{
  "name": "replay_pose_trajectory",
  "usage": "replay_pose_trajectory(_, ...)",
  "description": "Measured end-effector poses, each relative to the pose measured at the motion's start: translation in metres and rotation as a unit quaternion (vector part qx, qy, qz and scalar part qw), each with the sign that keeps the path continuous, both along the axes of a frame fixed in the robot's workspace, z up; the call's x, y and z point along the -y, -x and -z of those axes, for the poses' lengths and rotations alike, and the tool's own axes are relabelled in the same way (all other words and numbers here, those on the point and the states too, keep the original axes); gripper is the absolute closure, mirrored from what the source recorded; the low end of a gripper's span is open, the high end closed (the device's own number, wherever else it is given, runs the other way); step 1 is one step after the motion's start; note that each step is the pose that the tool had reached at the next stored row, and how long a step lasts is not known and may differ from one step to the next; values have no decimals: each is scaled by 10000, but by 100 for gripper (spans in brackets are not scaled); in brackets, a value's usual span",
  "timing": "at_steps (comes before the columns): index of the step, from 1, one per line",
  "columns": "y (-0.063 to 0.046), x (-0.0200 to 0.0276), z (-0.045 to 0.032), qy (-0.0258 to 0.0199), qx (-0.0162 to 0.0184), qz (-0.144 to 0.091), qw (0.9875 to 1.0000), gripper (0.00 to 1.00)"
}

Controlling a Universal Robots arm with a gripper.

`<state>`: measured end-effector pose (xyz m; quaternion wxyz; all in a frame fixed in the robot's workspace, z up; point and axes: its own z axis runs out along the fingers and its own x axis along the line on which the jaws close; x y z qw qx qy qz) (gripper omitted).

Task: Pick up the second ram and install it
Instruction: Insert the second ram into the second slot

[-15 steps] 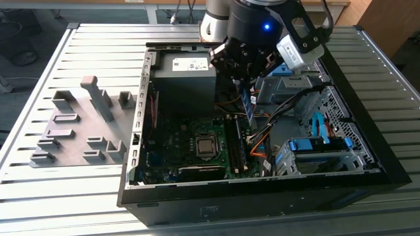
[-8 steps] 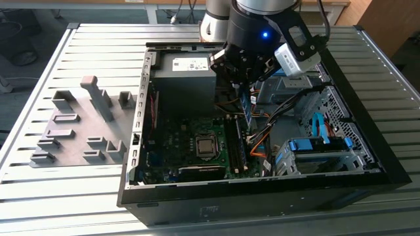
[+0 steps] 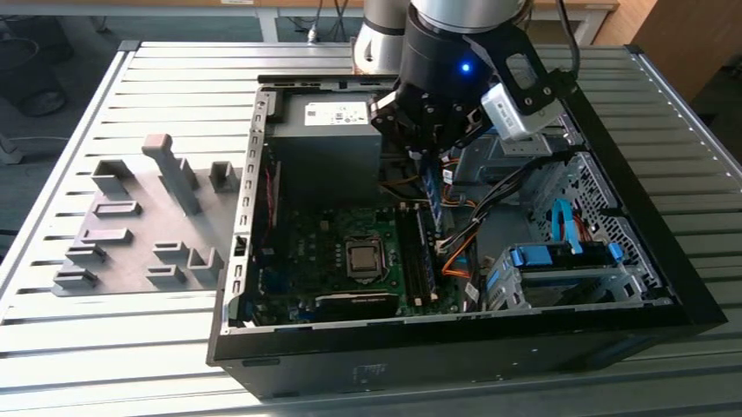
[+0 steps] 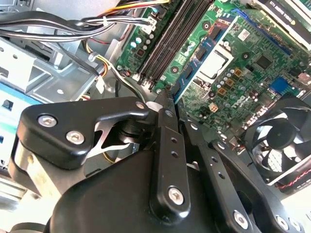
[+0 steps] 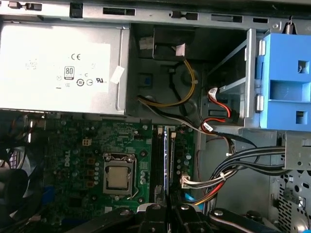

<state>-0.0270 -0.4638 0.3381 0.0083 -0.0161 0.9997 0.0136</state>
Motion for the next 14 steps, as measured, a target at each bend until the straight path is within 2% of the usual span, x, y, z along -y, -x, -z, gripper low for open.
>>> replay_pose_trajectory(6, 0, 1, 82, 1, -27, 140, 9999, 86)
replay_pose_trajectory(7, -1, 1, 94, 1, -51, 140, 9999, 86)
replay_pose_trajectory(10, -18, 2, 120, 3, -159, 140, 9998, 86)
replay_pose_trajectory(14, -18, 2, 122, 4, -171, 141, 9998, 86)
